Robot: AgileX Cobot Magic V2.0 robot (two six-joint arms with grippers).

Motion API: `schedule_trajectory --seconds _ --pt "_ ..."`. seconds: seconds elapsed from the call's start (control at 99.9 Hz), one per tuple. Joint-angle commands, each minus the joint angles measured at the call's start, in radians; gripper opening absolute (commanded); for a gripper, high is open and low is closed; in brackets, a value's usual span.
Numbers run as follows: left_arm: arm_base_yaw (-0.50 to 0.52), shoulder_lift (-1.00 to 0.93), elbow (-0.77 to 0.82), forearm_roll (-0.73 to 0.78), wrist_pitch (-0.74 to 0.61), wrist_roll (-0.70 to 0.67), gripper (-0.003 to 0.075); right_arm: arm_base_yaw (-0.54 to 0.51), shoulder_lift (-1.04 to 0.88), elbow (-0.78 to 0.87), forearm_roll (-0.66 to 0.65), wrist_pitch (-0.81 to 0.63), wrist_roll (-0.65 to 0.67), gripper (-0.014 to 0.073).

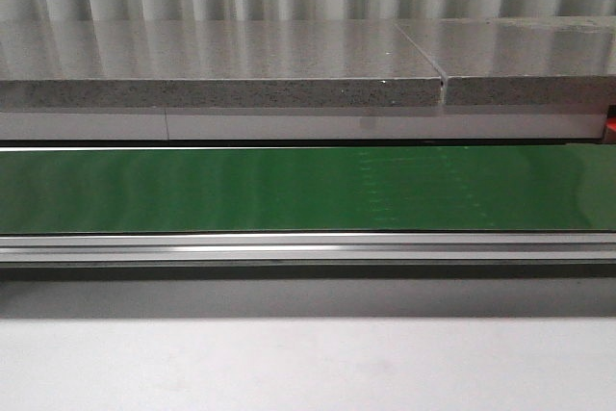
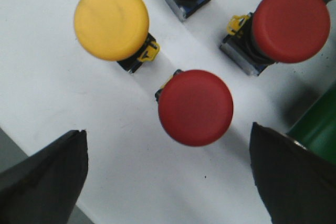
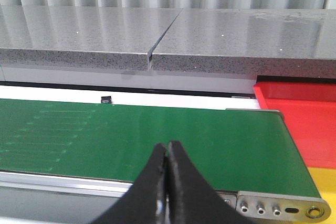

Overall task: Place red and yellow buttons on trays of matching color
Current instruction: 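Move the left gripper down over the red push-button on the table, then grasp the red push-button with the left gripper and lift it over the belt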

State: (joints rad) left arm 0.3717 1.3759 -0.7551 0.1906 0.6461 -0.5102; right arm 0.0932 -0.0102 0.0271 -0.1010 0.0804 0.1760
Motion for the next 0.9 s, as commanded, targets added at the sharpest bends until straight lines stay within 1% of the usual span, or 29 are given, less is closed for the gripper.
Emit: schedule_trajectory --seconds 0.0,0.17,0.58,0.89 --pt "0.005 0.009 -0.056 -0.001 -0.039 0.005 0.06 -0.001 -0.016 0.002 -0.011 -0.086 -0.011 -0.0067" --pt "0.005 0.062 -0.099 -0.003 -0.026 0.005 0.06 -0.001 -0.016 0.002 -0.011 -0.086 -0.011 -0.0067" --pt "0.005 0.104 -0.099 0.003 -0.03 0.005 0.0597 -0.001 -0.016 0.002 -0.011 -0.086 -0.011 -0.0067" --pt "0.005 0.106 -0.099 0.003 -0.032 0.005 0.047 -0.001 -0.016 0.002 -0.011 -0.086 -0.011 -0.0067"
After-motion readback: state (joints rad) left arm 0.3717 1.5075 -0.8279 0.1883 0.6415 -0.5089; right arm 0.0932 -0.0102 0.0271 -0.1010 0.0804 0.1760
